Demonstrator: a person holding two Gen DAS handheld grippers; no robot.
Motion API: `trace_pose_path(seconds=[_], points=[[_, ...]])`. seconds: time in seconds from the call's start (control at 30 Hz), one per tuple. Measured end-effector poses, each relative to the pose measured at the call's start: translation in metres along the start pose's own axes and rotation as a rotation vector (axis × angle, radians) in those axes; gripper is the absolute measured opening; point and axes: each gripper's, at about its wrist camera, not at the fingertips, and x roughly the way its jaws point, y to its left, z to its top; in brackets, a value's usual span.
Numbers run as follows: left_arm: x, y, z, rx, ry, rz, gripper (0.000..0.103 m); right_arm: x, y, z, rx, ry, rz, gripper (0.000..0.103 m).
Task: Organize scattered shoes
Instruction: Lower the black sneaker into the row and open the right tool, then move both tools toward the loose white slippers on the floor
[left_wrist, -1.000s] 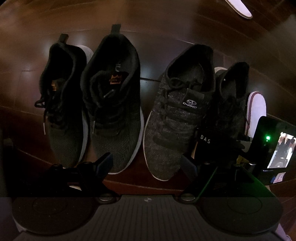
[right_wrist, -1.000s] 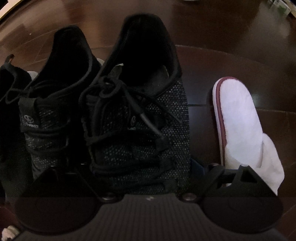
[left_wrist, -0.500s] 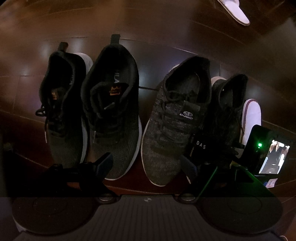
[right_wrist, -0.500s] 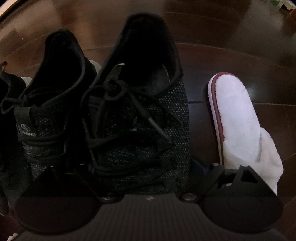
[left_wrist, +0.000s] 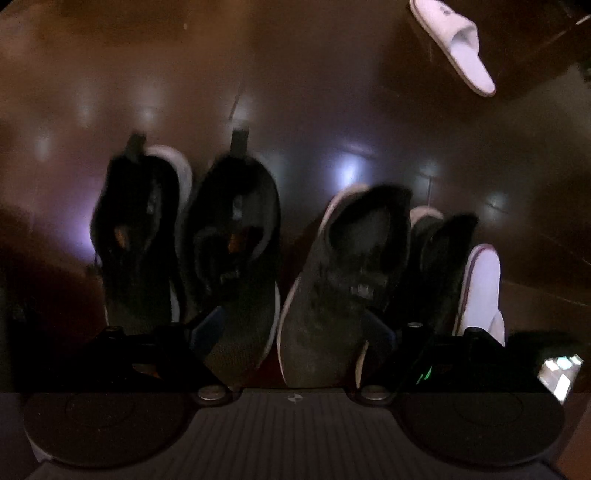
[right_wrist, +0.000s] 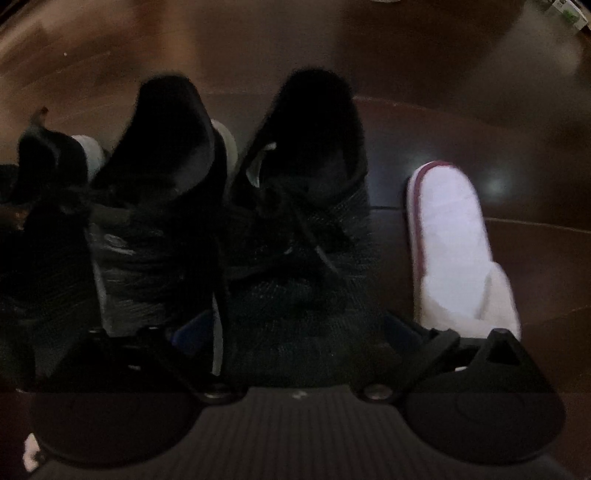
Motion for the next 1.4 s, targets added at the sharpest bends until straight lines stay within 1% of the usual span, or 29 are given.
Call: trace_pose_path(seconds=[0.03,0.1,0.17,0.2,0.23,0.3,0.37,0.43,0.53,0.6,0.63,0.7,0.73,0.77,0.83,0.87,0.93,0.97,1.07,1.1,1.17,1.23,1.27,1.4], points=[[-0.002,-0.001,0.004,0.014,-0.019,-0.004,0.086,-0.006,0.011,0.009,0.004,-0.003,-0.008,0.100],[-0.006,-0.003,0.012,0.038,-0.061,-0.024,0.086,-0.028,0.010,0.012,0.018,-0.012,-0.030,0.100],[-0.012,-0.004,0.023,0.045,-0.116,-0.053,0.087,-0.051,0.008,0.026,0.061,-0.019,-0.041,0.100],[-0.015,-0.005,0.029,0.048,-0.142,-0.065,0.087,-0.065,0.014,0.036,0.089,-0.032,-0.044,0.100],[-0.017,-0.006,0.035,0.051,-0.163,-0.072,0.087,-0.075,0.021,0.043,0.110,-0.053,-0.049,0.100],[-0.021,-0.008,0.047,0.055,-0.203,-0.083,0.087,-0.095,0.017,0.064,0.144,-0.103,-0.055,0.100],[-0.022,-0.010,0.058,0.048,-0.229,-0.077,0.087,-0.118,0.010,0.087,0.175,-0.163,-0.044,0.100],[-0.019,-0.011,0.066,0.027,-0.239,-0.068,0.087,-0.121,0.004,0.104,0.193,-0.208,-0.019,0.100],[-0.011,-0.020,0.083,0.007,-0.256,-0.042,0.087,-0.109,-0.005,0.117,0.182,-0.258,0.000,0.100],[-0.009,-0.029,0.089,0.020,-0.284,-0.028,0.087,-0.097,-0.011,0.132,0.171,-0.294,0.036,0.100],[-0.010,-0.033,0.090,0.028,-0.295,-0.014,0.087,-0.086,-0.017,0.136,0.172,-0.307,0.049,0.100],[-0.006,-0.047,0.094,0.028,-0.334,0.038,0.087,-0.060,-0.034,0.152,0.159,-0.331,0.085,0.100],[-0.004,-0.053,0.094,0.003,-0.340,0.051,0.087,-0.052,-0.042,0.160,0.145,-0.338,0.098,0.100],[-0.001,-0.061,0.093,-0.018,-0.341,0.045,0.087,-0.043,-0.050,0.169,0.130,-0.344,0.111,0.100],[0.007,-0.081,0.090,-0.032,-0.345,0.024,0.087,-0.053,-0.058,0.177,0.102,-0.363,0.124,0.100],[0.012,-0.096,0.089,-0.015,-0.352,0.034,0.087,-0.050,-0.072,0.184,0.074,-0.377,0.144,0.100],[0.027,-0.127,0.097,0.018,-0.360,0.092,0.087,-0.045,-0.089,0.193,0.044,-0.380,0.162,0.100],[0.034,-0.141,0.105,0.024,-0.359,0.113,0.087,-0.043,-0.097,0.197,0.030,-0.382,0.170,0.100],[0.054,-0.178,0.141,-0.003,-0.344,0.100,0.086,-0.021,-0.128,0.213,0.031,-0.379,0.197,0.100],[0.058,-0.188,0.151,-0.012,-0.343,0.092,0.086,-0.024,-0.132,0.214,0.036,-0.381,0.208,0.100],[0.070,-0.216,0.186,-0.036,-0.352,0.063,0.086,-0.024,-0.143,0.217,0.042,-0.386,0.222,0.100],[0.082,-0.238,0.210,-0.037,-0.367,0.081,0.086,-0.019,-0.156,0.222,0.038,-0.395,0.233,0.100],[0.092,-0.252,0.227,-0.033,-0.372,0.095,0.085,-0.016,-0.160,0.225,0.036,-0.399,0.236,0.100],[0.119,-0.286,0.267,-0.033,-0.367,0.111,0.082,0.002,-0.178,0.235,0.039,-0.409,0.247,0.100]])
